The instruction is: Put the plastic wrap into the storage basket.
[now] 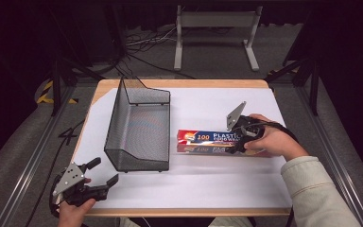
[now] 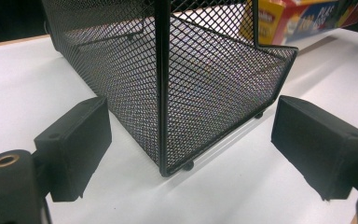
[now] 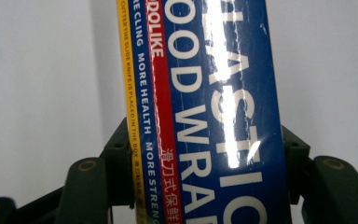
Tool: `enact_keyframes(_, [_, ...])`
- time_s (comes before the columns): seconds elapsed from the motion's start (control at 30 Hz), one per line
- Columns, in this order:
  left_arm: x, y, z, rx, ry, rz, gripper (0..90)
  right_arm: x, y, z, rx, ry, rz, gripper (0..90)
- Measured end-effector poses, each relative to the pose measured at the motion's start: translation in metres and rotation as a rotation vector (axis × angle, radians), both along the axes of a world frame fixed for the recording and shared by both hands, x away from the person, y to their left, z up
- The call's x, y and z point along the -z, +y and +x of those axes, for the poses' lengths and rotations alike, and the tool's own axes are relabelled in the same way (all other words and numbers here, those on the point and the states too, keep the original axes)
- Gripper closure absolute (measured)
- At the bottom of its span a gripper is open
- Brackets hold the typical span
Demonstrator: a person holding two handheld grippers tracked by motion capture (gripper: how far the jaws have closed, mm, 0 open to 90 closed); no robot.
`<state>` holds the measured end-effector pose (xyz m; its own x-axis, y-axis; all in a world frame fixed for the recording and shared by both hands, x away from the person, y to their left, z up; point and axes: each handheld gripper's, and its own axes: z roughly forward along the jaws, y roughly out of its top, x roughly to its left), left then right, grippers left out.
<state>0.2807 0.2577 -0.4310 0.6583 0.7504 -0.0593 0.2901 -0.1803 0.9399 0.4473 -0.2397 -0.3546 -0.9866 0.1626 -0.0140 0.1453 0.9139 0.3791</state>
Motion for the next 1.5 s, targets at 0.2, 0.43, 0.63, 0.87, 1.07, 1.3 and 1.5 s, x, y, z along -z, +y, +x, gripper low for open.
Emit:
enact_keyframes(0.2, [0.000,0.000,0.002,0.003,-0.002,0.002,12.8,-0.015,-0.002,-0.004,0.057,0.008,0.012,40.8])
enact_keyframes(0.43, [0.000,-0.003,0.006,0.005,0.001,-0.009,12.8,-0.032,0.000,-0.008,0.133,0.010,0.060,40.8])
enact_keyframes(0.63, [-0.001,-0.005,0.010,0.017,-0.002,-0.002,12.8,-0.040,0.004,-0.013,0.225,0.003,0.107,40.8])
enact_keyframes(0.87, [-0.001,-0.008,0.014,0.026,0.001,-0.007,12.9,-0.055,0.016,-0.018,0.294,-0.036,0.128,40.8])
enact_keyframes(1.07, [-0.001,-0.008,0.015,0.028,-0.001,-0.006,13.0,-0.064,0.025,-0.017,0.331,-0.057,0.134,40.8])
enact_keyframes(1.3, [-0.001,-0.006,0.013,0.020,-0.002,-0.018,12.9,-0.070,0.045,-0.013,0.338,-0.070,0.133,40.5])
enact_keyframes(1.5, [0.000,-0.003,0.008,0.014,-0.004,-0.015,12.9,-0.072,0.064,-0.008,0.353,-0.055,0.138,40.4])
